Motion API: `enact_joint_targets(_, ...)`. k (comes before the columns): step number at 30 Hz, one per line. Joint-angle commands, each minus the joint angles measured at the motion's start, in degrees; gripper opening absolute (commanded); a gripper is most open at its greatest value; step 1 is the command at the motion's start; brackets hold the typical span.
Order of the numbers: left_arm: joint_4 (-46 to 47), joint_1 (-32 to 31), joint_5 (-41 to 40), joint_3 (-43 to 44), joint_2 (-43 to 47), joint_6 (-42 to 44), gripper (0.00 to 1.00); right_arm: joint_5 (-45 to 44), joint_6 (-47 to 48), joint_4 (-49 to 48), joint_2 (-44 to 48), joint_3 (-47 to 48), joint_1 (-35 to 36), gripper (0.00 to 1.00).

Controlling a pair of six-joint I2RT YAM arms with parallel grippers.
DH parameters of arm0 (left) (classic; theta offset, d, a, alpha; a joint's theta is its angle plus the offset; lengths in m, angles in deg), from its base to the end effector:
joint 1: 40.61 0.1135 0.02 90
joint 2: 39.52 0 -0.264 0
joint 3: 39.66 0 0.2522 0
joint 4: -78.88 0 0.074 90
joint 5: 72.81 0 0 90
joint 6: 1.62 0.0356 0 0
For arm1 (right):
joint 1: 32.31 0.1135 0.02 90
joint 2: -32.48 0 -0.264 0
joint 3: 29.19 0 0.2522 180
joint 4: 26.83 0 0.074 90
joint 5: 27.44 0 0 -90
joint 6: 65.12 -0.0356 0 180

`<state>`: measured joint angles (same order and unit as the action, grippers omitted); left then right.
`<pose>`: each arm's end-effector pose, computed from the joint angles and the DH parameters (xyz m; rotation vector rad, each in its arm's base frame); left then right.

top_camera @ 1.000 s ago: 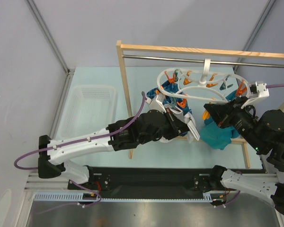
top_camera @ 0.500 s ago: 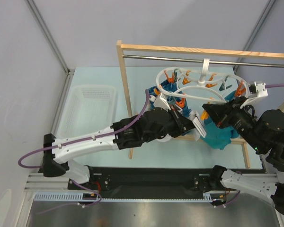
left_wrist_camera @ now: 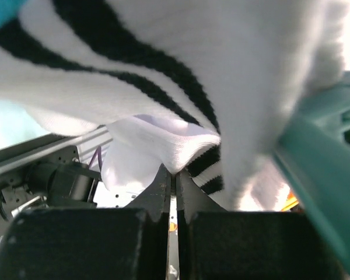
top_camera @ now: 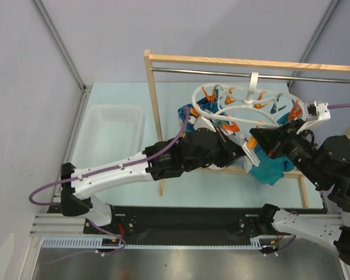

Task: Clip the socks to the hanger
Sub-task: Clamp the sock onto the hanger.

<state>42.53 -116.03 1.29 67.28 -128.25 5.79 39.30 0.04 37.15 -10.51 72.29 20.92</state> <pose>0.0992 -0.3426 0.4225 -0.3626 2.1987 -1.5181 0.0501 0.0436 0.4983 -0.1072 1.7025 0.6913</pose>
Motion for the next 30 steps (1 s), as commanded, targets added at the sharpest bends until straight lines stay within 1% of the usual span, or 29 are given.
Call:
enact_joint_targets(1,-3.86,0.01,0.26,4.28,-0.48,-1.87,0.0,5.16,0.14,2.17,-0.08,-1.06,0.56,0.0)
enact_joint_targets(6,-7.28,0.01,0.08,5.25,-0.92,-3.19,0.0,4.81,0.32,2.26,-0.17,-1.33,0.47,0.0)
enact_joint_targets(12,-13.44,0.01,0.35,10.6,-3.55,-4.51,0.0,4.55,0.49,2.43,-0.09,-1.41,0.47,0.0)
enact_joint_targets(17,-18.54,0.09,1.66,14.2,-5.31,-7.41,0.0,5.07,1.02,2.43,-0.35,-1.68,0.47,0.0)
enact_joint_targets(23,-19.6,0.01,1.4,14.48,-4.96,-8.64,0.0,5.6,1.11,1.64,0.09,-2.12,0.47,0.0)
enact_joint_targets(30,-16.44,0.01,2.45,14.13,-4.96,-8.21,0.0,5.69,1.2,1.02,0.18,-3.26,0.47,0.0)
